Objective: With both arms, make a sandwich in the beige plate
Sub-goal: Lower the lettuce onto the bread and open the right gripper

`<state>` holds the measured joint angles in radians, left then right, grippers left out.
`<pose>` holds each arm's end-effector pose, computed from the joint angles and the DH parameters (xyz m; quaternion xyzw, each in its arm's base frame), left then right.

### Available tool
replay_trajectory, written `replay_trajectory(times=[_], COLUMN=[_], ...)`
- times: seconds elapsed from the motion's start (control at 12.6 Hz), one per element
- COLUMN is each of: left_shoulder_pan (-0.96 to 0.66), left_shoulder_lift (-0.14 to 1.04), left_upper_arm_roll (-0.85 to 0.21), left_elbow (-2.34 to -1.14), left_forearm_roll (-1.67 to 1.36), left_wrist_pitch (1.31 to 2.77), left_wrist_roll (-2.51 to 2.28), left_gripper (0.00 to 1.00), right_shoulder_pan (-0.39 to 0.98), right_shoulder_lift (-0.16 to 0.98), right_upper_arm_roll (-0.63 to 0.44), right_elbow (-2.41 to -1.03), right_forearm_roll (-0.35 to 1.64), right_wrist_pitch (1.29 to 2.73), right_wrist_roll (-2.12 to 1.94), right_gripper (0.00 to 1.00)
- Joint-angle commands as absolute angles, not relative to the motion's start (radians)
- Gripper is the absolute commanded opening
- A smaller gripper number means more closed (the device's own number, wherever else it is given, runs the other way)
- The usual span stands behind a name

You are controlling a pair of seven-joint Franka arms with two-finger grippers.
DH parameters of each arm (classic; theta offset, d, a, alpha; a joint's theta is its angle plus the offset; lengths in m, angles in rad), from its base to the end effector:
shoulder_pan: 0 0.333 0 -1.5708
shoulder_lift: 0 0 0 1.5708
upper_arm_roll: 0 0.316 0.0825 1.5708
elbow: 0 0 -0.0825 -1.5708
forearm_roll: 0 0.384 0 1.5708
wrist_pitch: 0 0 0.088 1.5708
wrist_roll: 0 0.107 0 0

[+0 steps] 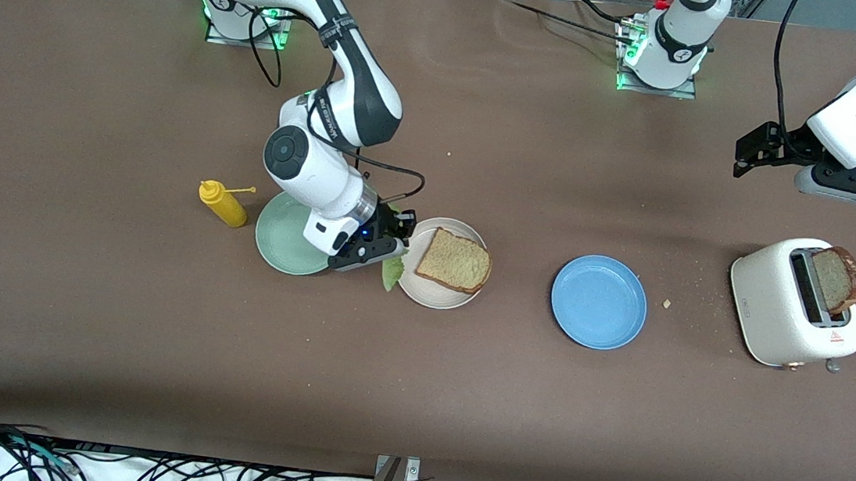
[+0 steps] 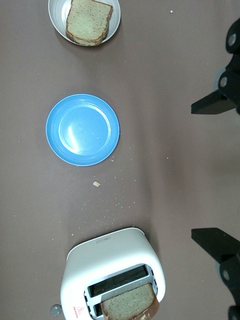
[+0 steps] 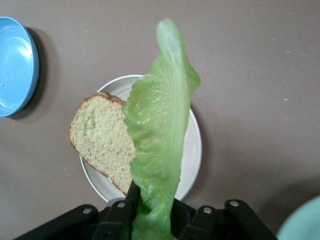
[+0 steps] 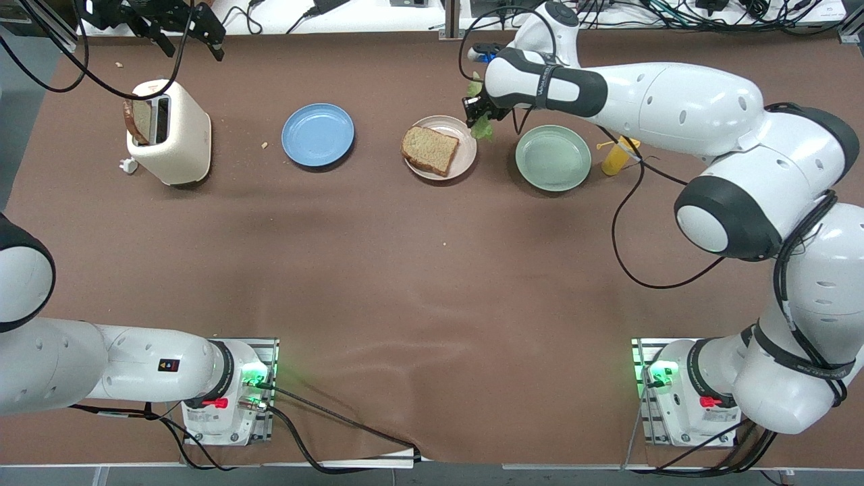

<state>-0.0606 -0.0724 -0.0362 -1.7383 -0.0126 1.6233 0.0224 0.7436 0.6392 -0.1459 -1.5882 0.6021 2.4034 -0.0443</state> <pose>0.5302 -0.0534 0.5891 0.9980 -0.0590 -0.0215 0.0042 0.5801 0.4191 0.2829 -0.9709 -0.1302 -0.0402 0.1969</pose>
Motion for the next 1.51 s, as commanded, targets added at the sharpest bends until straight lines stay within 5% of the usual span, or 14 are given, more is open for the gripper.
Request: replay_trajectory(times=[0.0,1.19,1.43], left_shoulder_pan=[-0.057,-0.055,-0.055], left_shoulder_lift=[-0.064,-0.064,-0.064], left_upper_arm_roll=[-0.037,-0.035,-0.035], left_elbow=[-1.718,-1.718,-1.718], left_forearm_roll=[-0.020,-0.020,-0.020], left_wrist_pitch=[1.617,1.615,1.617], left_wrist_roll=[0.031,0.031,0.032], left_gripper=[1.00,1.00,1.00], right_shoulder_pan=[0.765,0.818,0.821], right_shoulder_lift=[0.699,0.779,0.782], right_upper_arm_roll=[-0.130,-0.084,-0.077], right_elbow=[-1.540,-1.534,-1.534], right_forearm_roll=[0.640,0.641,0.643], right_wrist_pitch=[2.462,2.603,2.611], right_wrist_roll=[-0.040,-0.043,-0.041], right_gripper=[0.16,0.34,0.47])
